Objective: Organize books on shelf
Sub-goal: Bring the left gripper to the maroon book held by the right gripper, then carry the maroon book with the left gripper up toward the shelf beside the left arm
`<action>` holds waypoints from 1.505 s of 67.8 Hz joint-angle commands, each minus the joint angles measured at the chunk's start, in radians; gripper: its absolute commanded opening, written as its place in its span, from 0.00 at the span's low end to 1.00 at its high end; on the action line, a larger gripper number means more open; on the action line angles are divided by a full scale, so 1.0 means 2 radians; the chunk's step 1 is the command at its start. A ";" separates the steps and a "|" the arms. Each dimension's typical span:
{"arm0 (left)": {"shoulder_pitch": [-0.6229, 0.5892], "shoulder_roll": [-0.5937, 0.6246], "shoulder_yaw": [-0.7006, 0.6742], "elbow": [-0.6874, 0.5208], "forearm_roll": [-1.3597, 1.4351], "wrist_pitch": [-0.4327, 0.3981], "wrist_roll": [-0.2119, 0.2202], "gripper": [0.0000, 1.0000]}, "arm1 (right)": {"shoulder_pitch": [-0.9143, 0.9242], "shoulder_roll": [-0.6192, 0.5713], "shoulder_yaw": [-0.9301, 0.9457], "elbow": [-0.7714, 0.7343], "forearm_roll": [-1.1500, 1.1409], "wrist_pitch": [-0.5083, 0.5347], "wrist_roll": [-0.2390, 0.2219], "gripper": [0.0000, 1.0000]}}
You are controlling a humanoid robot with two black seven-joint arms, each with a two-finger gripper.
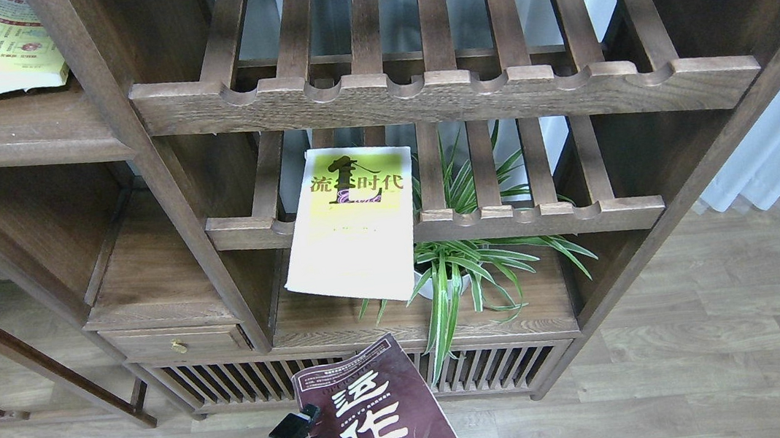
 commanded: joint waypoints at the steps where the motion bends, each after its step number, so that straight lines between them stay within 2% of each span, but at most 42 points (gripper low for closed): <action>1: 0.002 0.018 -0.001 -0.001 -0.001 0.000 -0.004 0.08 | 0.010 0.001 -0.003 -0.012 0.001 0.000 0.003 0.05; 47: 0.031 0.065 -0.006 -0.008 -0.005 0.000 -0.007 0.08 | 0.029 0.005 0.009 -0.039 0.005 0.000 0.004 0.06; 50: 0.031 0.065 -0.006 -0.009 -0.006 0.000 -0.007 0.08 | 0.028 0.004 0.004 -0.035 0.004 0.000 0.003 0.10; 51: 0.030 0.065 -0.006 -0.009 -0.006 0.000 -0.007 0.08 | 0.027 0.004 0.004 -0.035 0.003 0.000 0.002 0.15; 52: 0.031 0.065 -0.006 -0.009 -0.006 0.000 -0.007 0.08 | 0.027 0.004 0.003 -0.035 0.000 0.000 0.000 0.25; 54: 0.031 0.065 -0.007 -0.009 -0.006 0.000 -0.007 0.08 | 0.027 0.004 0.002 -0.035 -0.002 0.000 -0.002 0.35; 56: 0.030 0.065 -0.008 -0.010 -0.006 0.000 -0.007 0.08 | 0.027 0.004 0.001 -0.035 -0.008 0.000 -0.003 0.52; 59: 0.030 0.065 -0.010 -0.013 -0.006 0.000 -0.007 0.08 | 0.025 0.002 0.002 -0.036 -0.014 0.000 -0.003 0.66; 60: 0.030 0.067 -0.017 -0.018 -0.006 0.000 -0.007 0.08 | 0.025 0.001 0.003 -0.039 -0.015 0.000 -0.003 0.83; 62: 0.031 0.070 -0.023 -0.021 -0.005 0.000 -0.007 0.08 | 0.024 -0.001 0.004 -0.042 -0.015 0.000 -0.003 0.90; 69: 0.031 0.091 -0.041 -0.029 -0.005 0.000 -0.007 0.08 | 0.022 -0.008 0.007 -0.043 -0.015 0.000 0.001 0.95; 78: 0.045 0.127 -0.066 -0.050 -0.005 0.000 -0.006 0.08 | 0.022 -0.019 0.007 -0.044 -0.014 0.000 0.002 0.97; 102: 0.121 0.225 -0.190 -0.171 -0.002 0.000 0.000 0.08 | 0.029 -0.011 0.003 -0.085 -0.015 0.000 0.002 0.97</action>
